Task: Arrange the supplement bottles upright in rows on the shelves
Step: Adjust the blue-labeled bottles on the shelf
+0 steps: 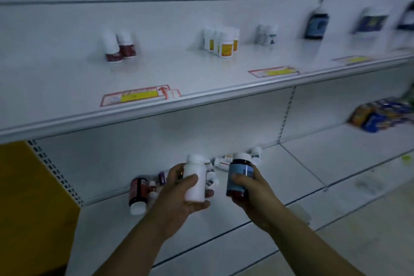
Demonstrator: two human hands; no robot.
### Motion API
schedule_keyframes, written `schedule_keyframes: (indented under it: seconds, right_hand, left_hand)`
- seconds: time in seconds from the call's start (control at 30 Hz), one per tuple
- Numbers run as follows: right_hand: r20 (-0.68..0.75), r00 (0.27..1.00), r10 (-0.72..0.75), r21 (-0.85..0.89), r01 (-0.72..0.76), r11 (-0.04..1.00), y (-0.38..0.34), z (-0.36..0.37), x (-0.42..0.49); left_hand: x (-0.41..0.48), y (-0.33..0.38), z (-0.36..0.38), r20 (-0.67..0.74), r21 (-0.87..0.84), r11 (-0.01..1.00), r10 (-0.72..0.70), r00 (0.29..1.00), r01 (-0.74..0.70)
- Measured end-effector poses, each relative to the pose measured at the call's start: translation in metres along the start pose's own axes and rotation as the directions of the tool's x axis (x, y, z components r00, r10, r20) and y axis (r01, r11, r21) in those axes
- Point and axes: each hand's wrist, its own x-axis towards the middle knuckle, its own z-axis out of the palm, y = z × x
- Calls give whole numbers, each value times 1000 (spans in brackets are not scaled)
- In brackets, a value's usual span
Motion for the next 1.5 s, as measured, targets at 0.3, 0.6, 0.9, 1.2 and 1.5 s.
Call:
schedule_keyframes:
  seconds: [0.3,0.6,0.9,1.2,1.5]
  right_hand:
    - [-116,955,-274,27,279,960,-127,-64,-111]
    - [-176,869,-463,-58,461,886,-244,-212,-162]
    - [-305,822,-481,-77,482,873,-340,-343,-181]
    - [-309,810,-498,-42,511,858,-400,-413,-99]
    - [-294,781,-550,-129,538,833,-473,-488,14]
  left_hand:
    - [-51,23,143,477,-120,952,-193,857,281]
    - [-32,-10,344,516,77,987,80,853,-140]
    - [13,-41,506,626,159,946,124,770,-282]
    - [100,-52,593,554,128,927,227,801,-351]
    - [218,-45,670,489,123,901,310,815,-417]
